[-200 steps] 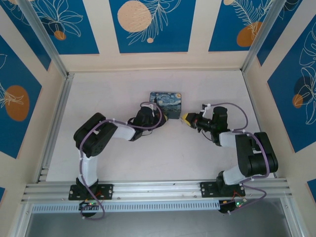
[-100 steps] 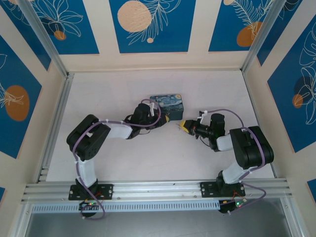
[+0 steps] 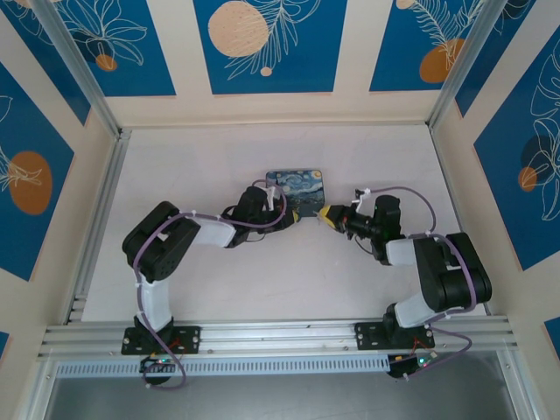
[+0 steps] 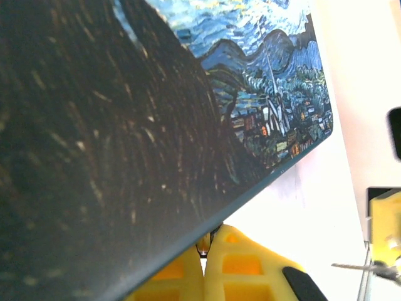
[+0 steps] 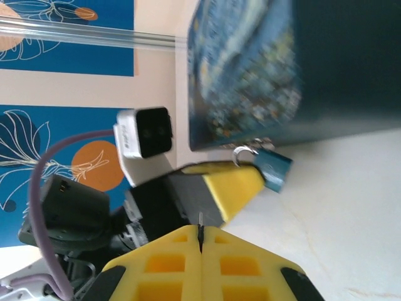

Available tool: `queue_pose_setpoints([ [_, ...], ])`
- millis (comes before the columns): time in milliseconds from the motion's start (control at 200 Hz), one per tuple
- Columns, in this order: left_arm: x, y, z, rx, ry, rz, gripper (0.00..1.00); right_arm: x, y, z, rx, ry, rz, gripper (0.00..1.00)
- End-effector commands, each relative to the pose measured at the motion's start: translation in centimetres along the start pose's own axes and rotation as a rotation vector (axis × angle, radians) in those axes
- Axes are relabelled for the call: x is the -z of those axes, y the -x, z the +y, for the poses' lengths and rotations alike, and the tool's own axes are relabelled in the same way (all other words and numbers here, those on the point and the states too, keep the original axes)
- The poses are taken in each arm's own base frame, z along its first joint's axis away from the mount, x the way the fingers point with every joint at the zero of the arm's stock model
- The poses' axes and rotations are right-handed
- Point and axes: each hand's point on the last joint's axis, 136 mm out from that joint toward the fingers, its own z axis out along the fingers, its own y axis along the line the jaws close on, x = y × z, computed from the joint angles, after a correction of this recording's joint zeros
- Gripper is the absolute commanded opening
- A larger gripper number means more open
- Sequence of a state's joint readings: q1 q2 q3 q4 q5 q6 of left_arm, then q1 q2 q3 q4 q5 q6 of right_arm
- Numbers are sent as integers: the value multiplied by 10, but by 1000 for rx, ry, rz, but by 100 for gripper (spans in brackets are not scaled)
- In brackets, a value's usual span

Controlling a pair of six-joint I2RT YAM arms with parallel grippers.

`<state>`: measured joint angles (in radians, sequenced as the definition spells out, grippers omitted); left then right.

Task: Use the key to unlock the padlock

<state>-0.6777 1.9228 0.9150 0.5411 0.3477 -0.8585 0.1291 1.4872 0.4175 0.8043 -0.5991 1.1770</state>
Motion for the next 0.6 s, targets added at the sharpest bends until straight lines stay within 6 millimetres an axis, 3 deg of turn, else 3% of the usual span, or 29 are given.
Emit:
queue_pose_setpoints([
  [0,-3,0,7,-42,0,6,0,-2,24,27,66,-3,-45,0],
  [205,-11,-4,18,-69,29,23,0,-19,61,39,70,-18,-70,0],
  [370,-14,-4,23,-84,41,20,0,-33,75,19,26,-54,-72,0],
  [595,-16,-6,33,-88,70,11,0,-43,73,-5,-30,-77,-57,0],
])
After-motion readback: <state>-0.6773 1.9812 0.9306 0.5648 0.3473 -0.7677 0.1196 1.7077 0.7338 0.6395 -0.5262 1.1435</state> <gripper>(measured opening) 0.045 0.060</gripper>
